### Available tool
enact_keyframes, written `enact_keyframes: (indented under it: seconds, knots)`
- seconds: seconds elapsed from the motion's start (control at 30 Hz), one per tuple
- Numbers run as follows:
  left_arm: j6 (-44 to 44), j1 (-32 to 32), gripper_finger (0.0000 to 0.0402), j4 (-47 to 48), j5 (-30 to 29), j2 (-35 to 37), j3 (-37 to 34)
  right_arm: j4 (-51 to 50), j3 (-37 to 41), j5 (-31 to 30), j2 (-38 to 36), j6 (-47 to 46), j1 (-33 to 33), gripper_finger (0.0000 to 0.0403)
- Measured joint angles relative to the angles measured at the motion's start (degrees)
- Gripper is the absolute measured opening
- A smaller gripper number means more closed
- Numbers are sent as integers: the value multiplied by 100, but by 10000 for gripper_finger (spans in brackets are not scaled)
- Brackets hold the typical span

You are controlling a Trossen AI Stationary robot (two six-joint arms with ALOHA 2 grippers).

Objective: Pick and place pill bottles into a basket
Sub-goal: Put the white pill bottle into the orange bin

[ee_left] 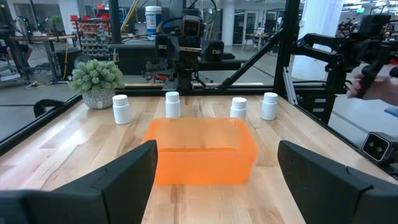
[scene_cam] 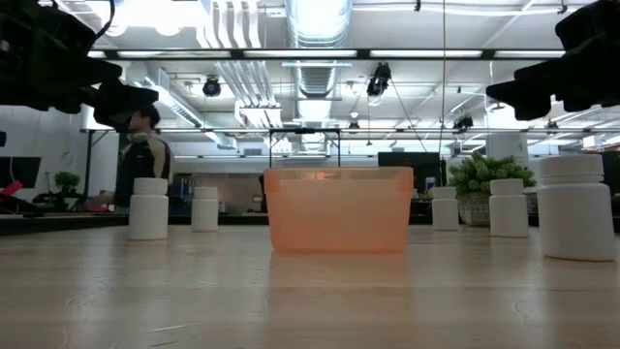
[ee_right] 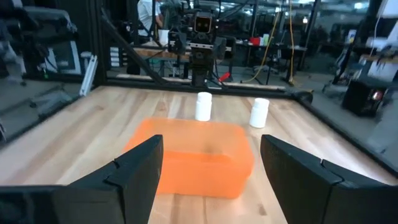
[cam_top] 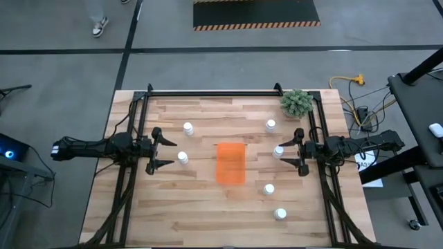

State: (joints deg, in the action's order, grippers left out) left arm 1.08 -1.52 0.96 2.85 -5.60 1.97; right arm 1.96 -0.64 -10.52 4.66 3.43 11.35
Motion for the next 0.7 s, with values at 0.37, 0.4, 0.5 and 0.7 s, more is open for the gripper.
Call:
enact_keyframes:
  seconds: [0.37,0.4,0.5,0.7]
  knots:
    - [-1,-1,315,-1,0,1,-1,34,0,0,-1,-254,0,260]
    - [0,-2,315,-1,0,-1,-1,35,0,0,0,-322,0,260]
    - [-2,-2,315,-1,0,-1,-1,37,0,1,0,-463,0,260]
    - [0,-2,315,1,1,1,0,40,0,0,-1,-525,0,260]
